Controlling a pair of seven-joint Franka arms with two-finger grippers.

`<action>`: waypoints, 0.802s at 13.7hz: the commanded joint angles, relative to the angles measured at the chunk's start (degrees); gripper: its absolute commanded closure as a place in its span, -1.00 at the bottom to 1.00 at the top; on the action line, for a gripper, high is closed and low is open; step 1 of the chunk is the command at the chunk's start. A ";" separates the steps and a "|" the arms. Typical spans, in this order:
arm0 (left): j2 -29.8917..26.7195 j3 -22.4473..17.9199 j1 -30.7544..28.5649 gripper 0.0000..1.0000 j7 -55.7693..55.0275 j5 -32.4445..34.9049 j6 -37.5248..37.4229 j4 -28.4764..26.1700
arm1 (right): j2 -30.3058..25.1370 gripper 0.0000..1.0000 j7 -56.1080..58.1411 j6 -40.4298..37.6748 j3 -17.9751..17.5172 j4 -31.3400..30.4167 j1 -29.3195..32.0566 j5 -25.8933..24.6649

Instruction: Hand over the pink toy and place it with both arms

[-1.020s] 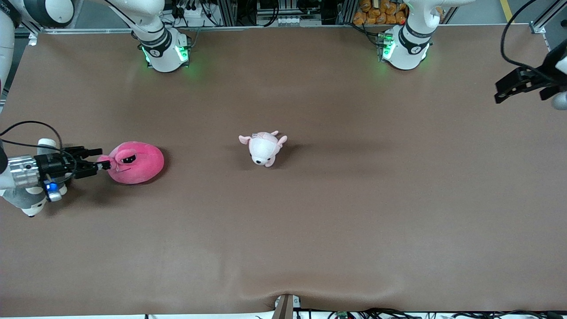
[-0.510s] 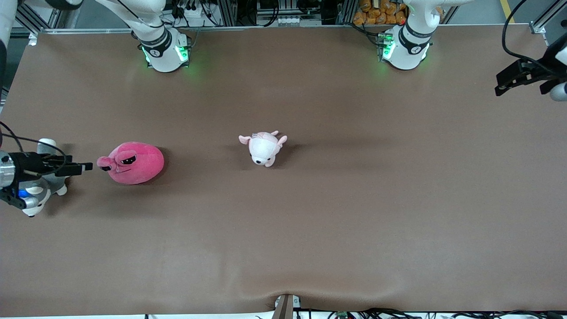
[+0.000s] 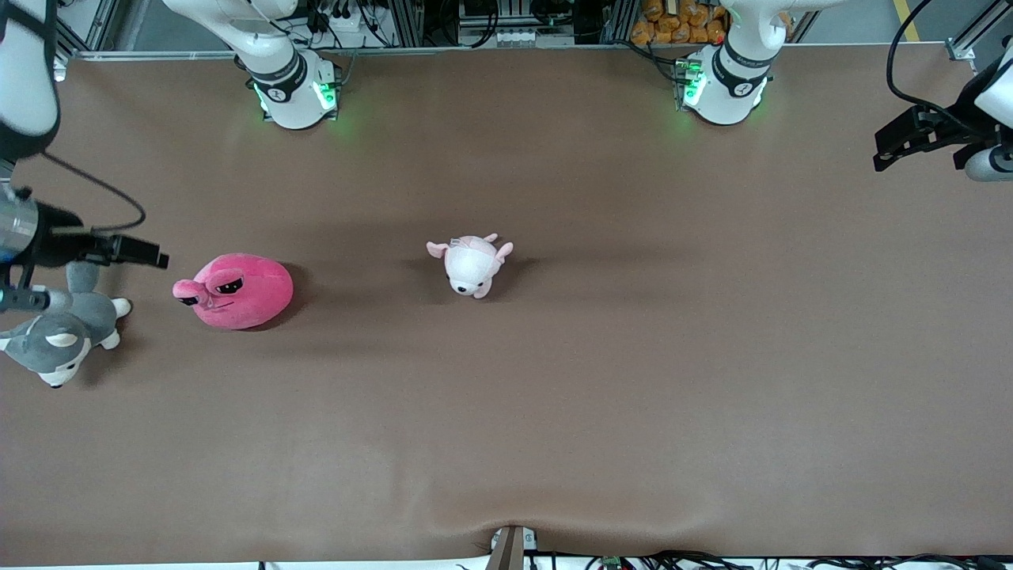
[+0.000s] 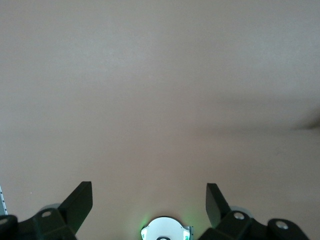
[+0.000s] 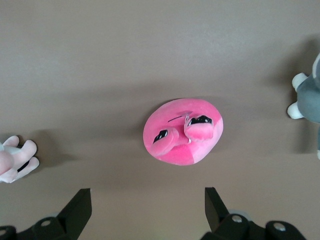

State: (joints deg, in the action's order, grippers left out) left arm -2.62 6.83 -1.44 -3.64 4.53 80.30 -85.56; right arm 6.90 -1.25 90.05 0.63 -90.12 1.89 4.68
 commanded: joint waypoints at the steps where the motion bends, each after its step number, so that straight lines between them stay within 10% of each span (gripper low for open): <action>1: -1.86 0.46 -0.49 -1.00 -1.54 -0.84 0.21 -1.36 | -5.74 -1.00 1.94 5.04 0.25 -4.36 -0.22 -1.25; 11: -1.69 0.55 -0.32 -1.00 -5.15 -3.39 0.03 -1.36 | -10.76 -1.00 -0.51 -8.22 0.08 -2.52 -0.57 -3.87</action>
State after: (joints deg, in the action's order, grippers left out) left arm -2.90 7.10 -1.44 -7.69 2.01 80.30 -85.62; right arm -2.40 -0.23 83.02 1.05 -92.36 1.68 3.56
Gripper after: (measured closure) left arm 0.000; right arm 0.000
